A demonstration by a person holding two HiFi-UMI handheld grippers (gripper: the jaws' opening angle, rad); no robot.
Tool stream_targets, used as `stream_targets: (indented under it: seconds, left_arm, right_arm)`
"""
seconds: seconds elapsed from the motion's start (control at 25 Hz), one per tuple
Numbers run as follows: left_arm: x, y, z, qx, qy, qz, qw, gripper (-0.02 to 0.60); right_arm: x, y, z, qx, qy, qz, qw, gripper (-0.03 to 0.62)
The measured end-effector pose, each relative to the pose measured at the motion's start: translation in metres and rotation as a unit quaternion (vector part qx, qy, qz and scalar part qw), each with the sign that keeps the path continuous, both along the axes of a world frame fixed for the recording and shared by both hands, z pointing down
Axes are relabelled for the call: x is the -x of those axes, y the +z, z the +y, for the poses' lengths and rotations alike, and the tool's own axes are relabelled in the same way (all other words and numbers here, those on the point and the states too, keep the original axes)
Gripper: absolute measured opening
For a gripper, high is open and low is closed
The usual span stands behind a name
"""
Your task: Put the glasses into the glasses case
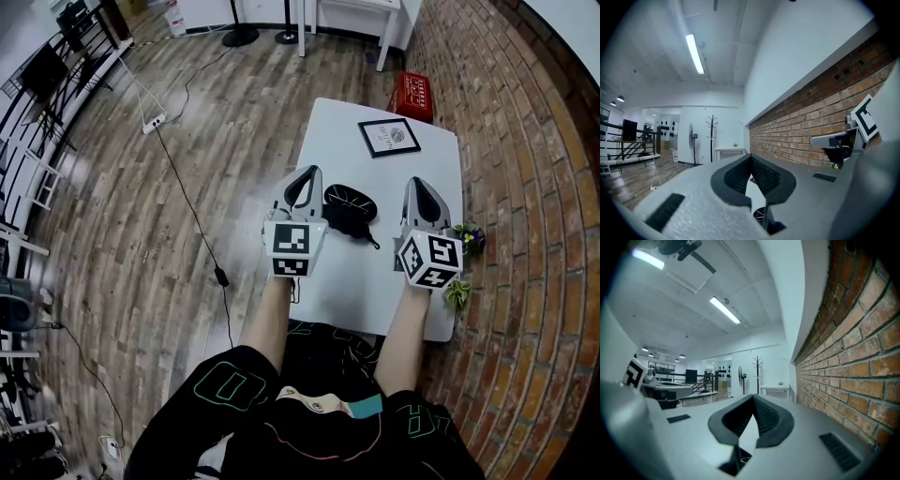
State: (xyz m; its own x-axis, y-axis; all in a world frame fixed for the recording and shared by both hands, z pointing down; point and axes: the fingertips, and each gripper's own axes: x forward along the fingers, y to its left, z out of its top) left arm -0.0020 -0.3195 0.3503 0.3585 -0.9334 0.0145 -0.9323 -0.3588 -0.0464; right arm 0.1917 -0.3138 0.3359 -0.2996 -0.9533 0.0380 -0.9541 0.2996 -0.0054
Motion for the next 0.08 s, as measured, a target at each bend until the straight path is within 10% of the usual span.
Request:
stream_targets:
  seconds: [0.08]
  left_arm:
    - [-0.0008,0.0009,-0.0004,0.000,0.000,0.000,1.0000,0.008]
  right_arm:
    - [0.0001,0.0004,-0.0006,-0.001,-0.002,0.001,1.000,0.005]
